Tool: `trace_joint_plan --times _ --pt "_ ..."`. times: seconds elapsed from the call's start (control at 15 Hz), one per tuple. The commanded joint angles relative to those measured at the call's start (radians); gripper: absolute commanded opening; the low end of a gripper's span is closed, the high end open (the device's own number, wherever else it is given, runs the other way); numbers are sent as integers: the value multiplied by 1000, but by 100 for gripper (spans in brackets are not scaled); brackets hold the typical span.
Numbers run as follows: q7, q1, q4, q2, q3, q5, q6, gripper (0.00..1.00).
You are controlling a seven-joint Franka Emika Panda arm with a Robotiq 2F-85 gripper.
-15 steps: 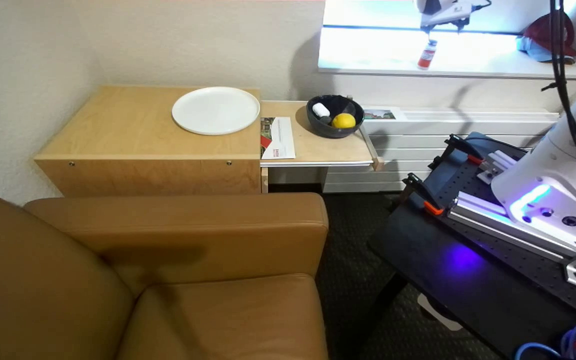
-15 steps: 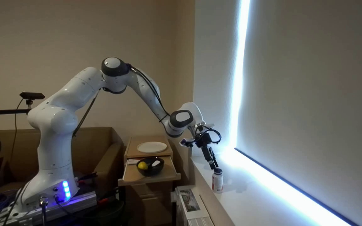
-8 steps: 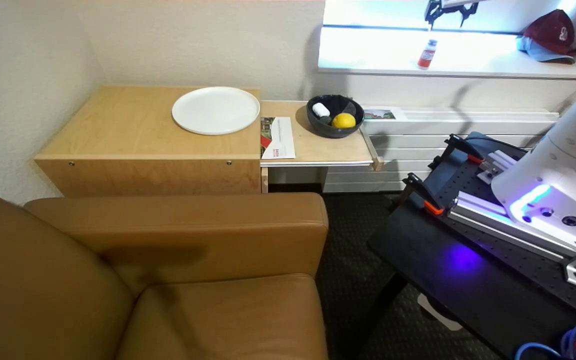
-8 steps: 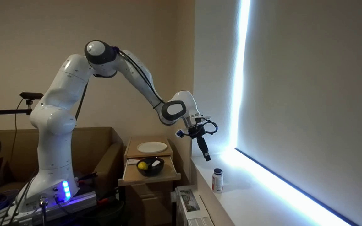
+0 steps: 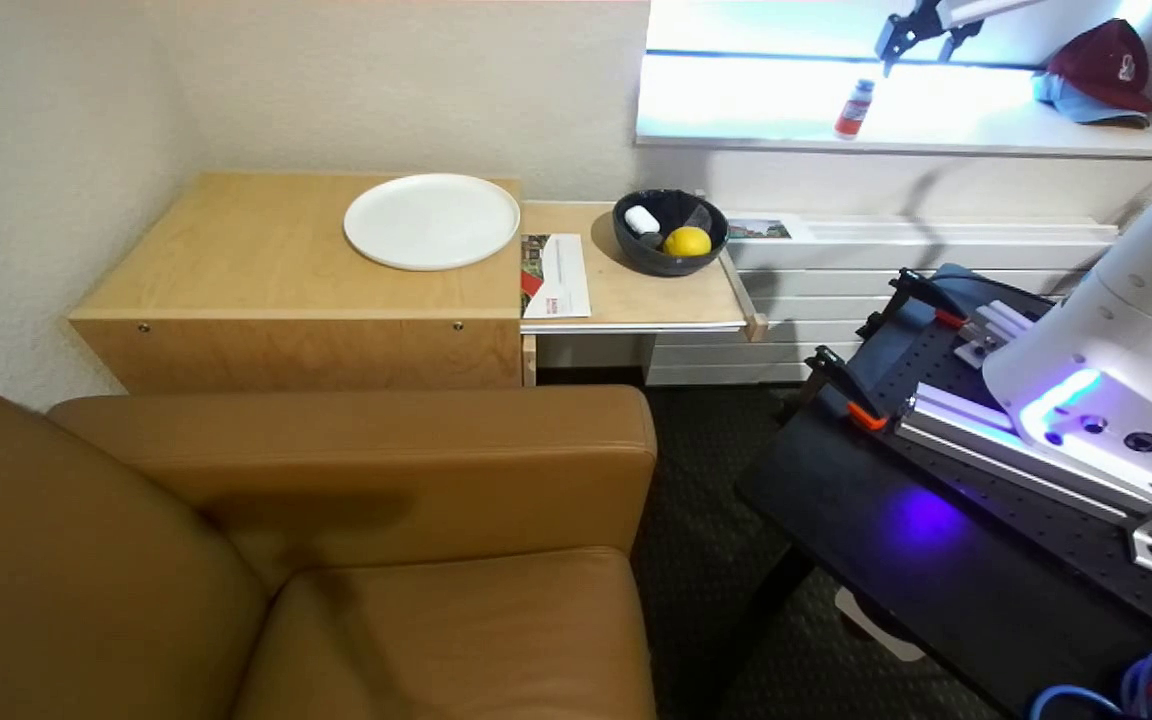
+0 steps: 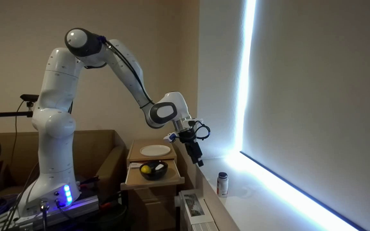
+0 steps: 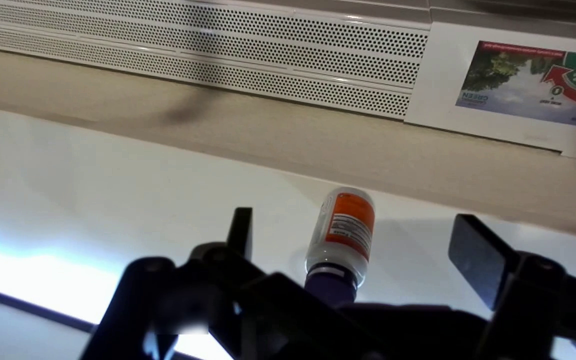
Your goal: Move the bottle from the bowl to the windowsill then put the lemon on the plate
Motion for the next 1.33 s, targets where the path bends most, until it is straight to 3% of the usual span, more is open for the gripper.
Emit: trace_joint_plan --times 0.0,0.07,0.27,0.6,0.73,0.87,0.93,1.27 --pt "-72 -88 10 -16 107 54 -61 100" --pt "-188 -153 -12 -42 216 158 -77 100" --pt "-411 -217 3 0 402 453 -75 100" --pt "-680 -218 -20 -15 609 722 -138 100" --pt "-739 -198 -56 -31 659 752 -168 100" --pt "-756 -227 -60 -42 697 667 -237 100" --pt "-693 -217 -31 0 695 687 -178 100" --pt "-755 -227 -18 7 726 701 -263 100"
